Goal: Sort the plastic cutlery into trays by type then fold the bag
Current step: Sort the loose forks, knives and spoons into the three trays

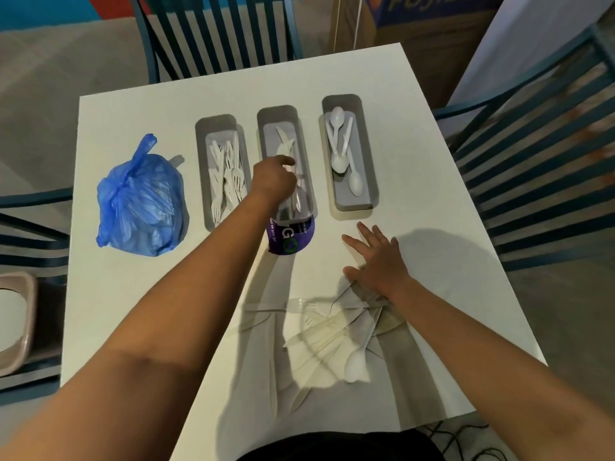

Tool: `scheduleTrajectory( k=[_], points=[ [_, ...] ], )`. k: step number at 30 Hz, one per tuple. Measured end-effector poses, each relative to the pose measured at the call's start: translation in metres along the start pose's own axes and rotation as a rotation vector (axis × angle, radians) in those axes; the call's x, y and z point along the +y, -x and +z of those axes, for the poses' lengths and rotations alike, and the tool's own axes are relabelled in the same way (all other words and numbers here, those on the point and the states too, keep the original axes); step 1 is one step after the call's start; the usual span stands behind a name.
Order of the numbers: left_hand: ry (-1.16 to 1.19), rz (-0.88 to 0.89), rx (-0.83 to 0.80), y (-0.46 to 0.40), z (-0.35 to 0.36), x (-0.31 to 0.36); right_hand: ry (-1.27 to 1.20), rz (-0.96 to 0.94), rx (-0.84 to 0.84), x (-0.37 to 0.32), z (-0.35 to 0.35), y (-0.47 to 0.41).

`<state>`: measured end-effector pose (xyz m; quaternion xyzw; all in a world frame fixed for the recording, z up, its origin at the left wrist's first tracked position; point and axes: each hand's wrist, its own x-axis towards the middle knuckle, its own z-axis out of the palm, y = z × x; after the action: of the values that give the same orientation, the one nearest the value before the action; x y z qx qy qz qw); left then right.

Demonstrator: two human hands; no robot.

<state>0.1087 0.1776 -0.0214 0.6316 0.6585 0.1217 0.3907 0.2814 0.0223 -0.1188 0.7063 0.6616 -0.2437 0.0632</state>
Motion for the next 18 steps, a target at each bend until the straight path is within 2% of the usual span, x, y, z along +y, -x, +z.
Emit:
scheduleTrajectory(
  k=[7, 15, 18],
  points=[
    [0.114, -0.015, 0.038, 0.040, 0.010, -0.021, -0.071, 0.025, 0.004, 0.000, 0.002, 0.002],
    [0.054, -0.012, -0.195, 0.096, 0.035, -0.074, -0.193, 0.013, -0.086, -0.005, -0.021, 0.004],
    [-0.015, -0.017, -0.277, 0.109, 0.043, -0.096, -0.197, -0.069, -0.087, -0.012, -0.024, 0.013]
  ],
)
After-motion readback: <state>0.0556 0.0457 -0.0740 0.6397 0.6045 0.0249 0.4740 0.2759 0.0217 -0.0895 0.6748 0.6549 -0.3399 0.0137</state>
